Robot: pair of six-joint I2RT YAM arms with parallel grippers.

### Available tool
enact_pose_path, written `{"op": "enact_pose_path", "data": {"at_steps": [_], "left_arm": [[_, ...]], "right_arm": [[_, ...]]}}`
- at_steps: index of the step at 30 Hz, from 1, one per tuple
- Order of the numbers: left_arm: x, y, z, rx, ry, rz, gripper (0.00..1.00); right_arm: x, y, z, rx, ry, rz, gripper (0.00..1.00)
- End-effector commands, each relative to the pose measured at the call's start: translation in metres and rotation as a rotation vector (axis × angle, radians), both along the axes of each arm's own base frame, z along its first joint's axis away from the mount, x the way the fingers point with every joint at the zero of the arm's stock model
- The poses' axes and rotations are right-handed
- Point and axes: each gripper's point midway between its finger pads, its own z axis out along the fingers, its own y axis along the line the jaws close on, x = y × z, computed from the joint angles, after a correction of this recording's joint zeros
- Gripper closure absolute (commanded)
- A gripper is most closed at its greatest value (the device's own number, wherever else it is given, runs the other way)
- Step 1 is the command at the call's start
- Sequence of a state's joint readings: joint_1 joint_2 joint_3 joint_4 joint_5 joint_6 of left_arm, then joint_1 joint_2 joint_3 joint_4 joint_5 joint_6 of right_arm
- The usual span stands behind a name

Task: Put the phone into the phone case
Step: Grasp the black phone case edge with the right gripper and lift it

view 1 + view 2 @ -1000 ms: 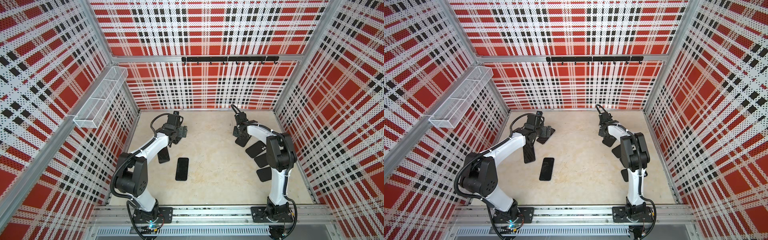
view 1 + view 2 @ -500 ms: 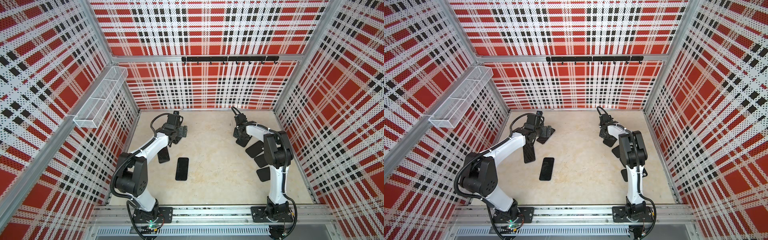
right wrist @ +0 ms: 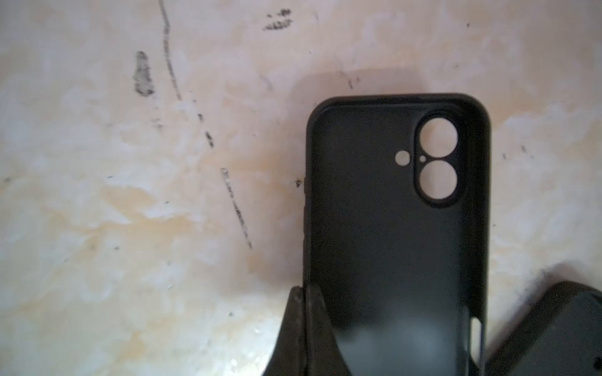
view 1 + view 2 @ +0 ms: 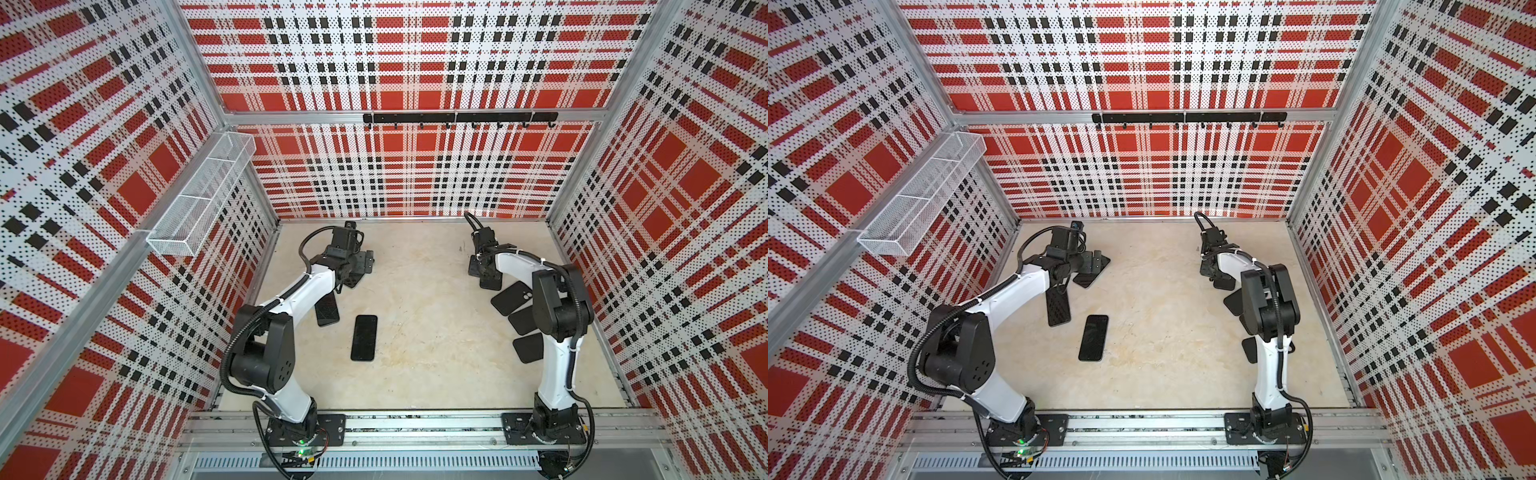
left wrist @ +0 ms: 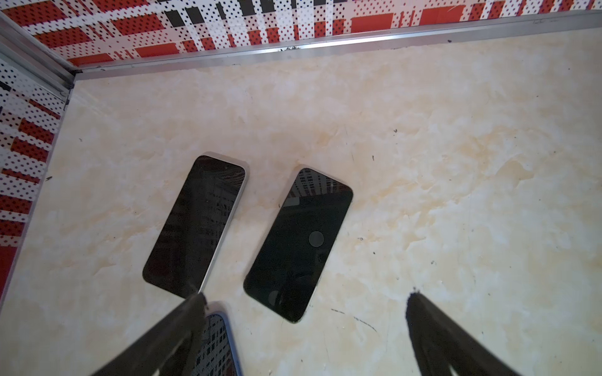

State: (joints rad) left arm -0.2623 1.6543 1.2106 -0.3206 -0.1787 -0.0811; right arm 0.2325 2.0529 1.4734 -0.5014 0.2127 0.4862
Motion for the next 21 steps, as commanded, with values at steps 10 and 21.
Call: {"op": "enact_pose_path", "data": {"at_steps": [10, 21], "left_arm": [[0.009, 0.043, 0.002, 0.045, -0.023, 0.104, 0.02], [0.012, 0.066, 0.004, 0.052, -0.026, 0.153, 0.02]], "right_arm": [[-0.01, 0.081, 0.12, 0.157, -0.216, 0.574, 1.0], [-0.118, 0.194, 0.08, -0.124, -0.224, 1.641, 1.0]]}}
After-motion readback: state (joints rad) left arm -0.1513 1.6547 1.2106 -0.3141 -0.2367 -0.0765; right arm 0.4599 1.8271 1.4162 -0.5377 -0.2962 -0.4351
